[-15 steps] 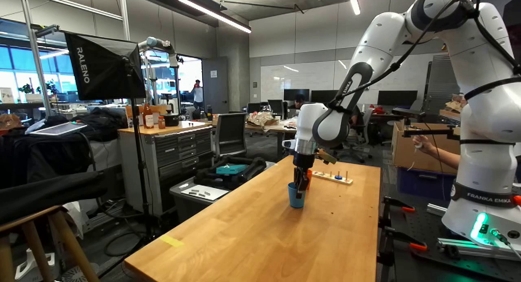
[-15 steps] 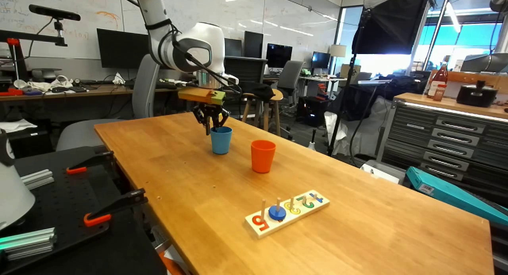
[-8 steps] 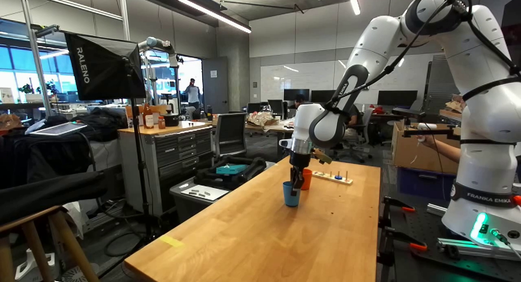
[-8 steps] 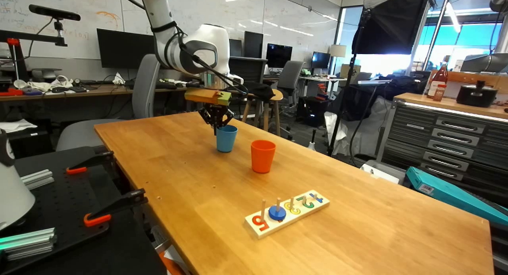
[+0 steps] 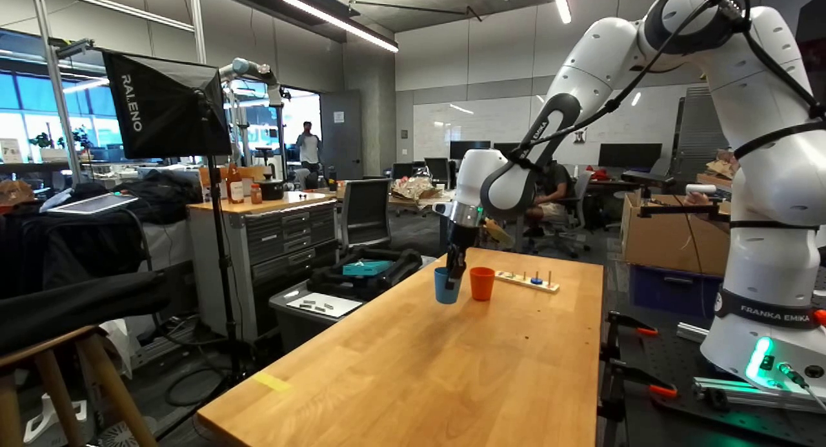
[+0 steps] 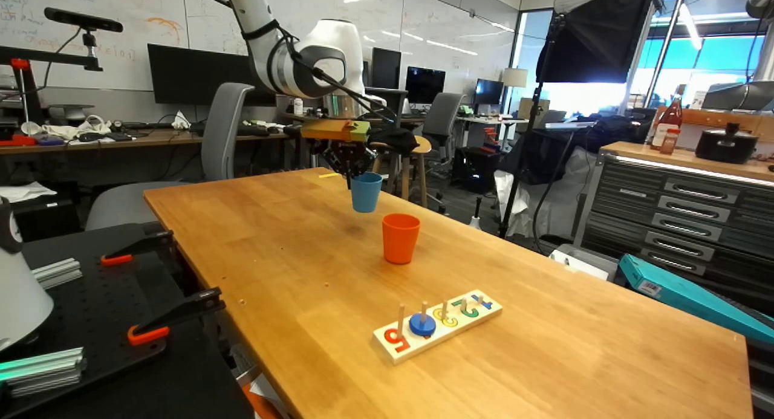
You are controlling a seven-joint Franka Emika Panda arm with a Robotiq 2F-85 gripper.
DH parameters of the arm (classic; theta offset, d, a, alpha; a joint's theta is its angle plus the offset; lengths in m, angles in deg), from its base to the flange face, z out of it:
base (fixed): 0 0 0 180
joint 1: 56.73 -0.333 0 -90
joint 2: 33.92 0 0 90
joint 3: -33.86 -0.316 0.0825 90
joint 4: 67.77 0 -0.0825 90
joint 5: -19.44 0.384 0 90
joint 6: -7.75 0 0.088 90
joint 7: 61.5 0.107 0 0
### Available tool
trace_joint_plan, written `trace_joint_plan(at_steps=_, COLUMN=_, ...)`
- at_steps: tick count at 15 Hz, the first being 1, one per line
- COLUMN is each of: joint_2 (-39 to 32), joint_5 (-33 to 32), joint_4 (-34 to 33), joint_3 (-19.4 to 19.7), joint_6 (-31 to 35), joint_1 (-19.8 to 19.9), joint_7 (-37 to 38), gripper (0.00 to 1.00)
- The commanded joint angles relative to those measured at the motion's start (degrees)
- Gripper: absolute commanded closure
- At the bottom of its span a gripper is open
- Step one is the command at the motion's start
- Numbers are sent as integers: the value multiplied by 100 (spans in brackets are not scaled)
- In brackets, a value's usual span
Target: Put the blue cup in the orange cup
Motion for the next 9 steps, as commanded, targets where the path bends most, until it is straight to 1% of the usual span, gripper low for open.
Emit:
trace_joint_plan(at_steps=1, joint_2=326, joint_5=-443, joint_4=-140, joint_3=304, joint_6=-364, joint_1=72, joint_7=305, gripper=94)
trace_joint_plan(at_steps=4, joint_2=535, joint_5=-591, joint_4=-232, joint_3=533, joint_6=-582, joint_1=196, joint_7=354, gripper=94)
trace_joint_plan(at_steps=9, joint_2=813, joint_5=-647, joint_4=-360, joint_3=786, joint_6=-902, joint_1=405, joint_7=324, gripper=94)
